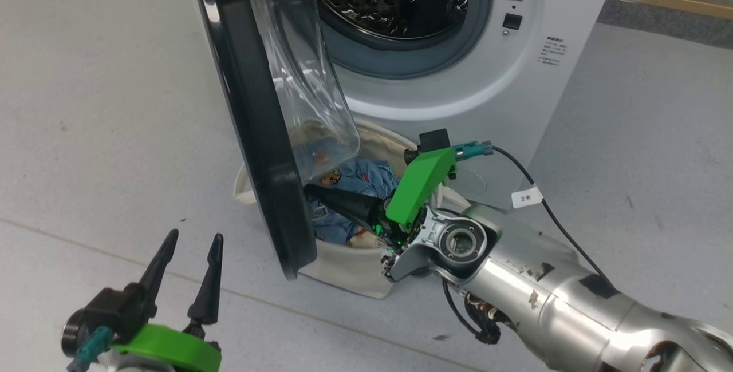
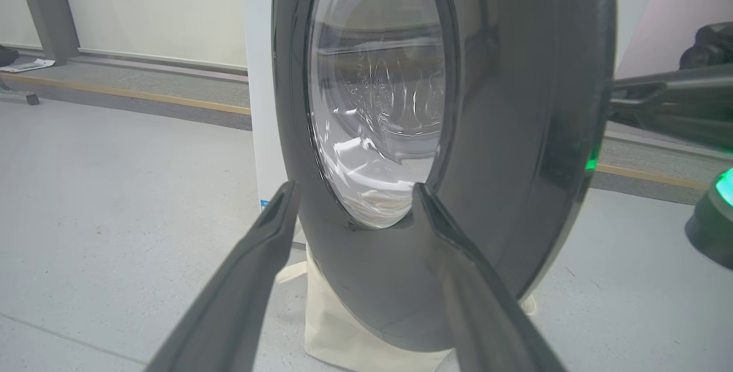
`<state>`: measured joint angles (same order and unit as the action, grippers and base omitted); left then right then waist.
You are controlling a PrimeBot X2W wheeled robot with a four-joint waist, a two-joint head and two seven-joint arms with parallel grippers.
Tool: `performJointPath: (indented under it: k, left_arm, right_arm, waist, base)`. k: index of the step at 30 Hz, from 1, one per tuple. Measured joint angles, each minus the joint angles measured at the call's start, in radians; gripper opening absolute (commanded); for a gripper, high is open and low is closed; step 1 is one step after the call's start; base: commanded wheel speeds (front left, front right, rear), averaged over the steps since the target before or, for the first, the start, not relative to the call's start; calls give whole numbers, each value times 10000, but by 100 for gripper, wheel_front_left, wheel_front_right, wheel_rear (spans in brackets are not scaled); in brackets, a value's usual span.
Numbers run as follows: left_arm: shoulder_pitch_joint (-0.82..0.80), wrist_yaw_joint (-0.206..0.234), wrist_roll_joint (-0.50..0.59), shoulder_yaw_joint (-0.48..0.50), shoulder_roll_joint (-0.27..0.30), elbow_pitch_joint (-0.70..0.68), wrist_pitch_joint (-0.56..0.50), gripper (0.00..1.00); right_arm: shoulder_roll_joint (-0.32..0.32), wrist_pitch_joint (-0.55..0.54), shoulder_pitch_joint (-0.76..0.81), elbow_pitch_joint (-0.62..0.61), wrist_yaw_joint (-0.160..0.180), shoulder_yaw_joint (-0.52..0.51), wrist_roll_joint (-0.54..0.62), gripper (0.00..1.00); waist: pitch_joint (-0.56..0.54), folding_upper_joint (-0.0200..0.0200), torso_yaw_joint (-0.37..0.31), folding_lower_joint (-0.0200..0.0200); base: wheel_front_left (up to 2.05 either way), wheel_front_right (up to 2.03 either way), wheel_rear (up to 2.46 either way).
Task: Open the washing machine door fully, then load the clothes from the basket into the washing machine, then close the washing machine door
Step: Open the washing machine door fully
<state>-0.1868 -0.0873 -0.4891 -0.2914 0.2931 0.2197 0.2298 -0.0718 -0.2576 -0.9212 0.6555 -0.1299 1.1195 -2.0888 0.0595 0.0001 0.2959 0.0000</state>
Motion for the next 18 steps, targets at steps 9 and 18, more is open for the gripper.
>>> performJointPath:
  k: [9, 18]
  left_arm:
    - [143, 94, -176, 173, 345, 27, -2, 100]
    - [485, 173, -422, 736, 982, -31, -12, 100]
  right_arm:
    - [21, 1229, -252, -184, 0, 31, 1051, 100]
    - [-700, 4042, -118, -263, 0, 405, 4167, 100]
  waist:
    - [-187, 0, -440, 0]
    - [-346, 0, -1291, 0]
  base:
    - [0, 0, 0]
    - [0, 0, 0]
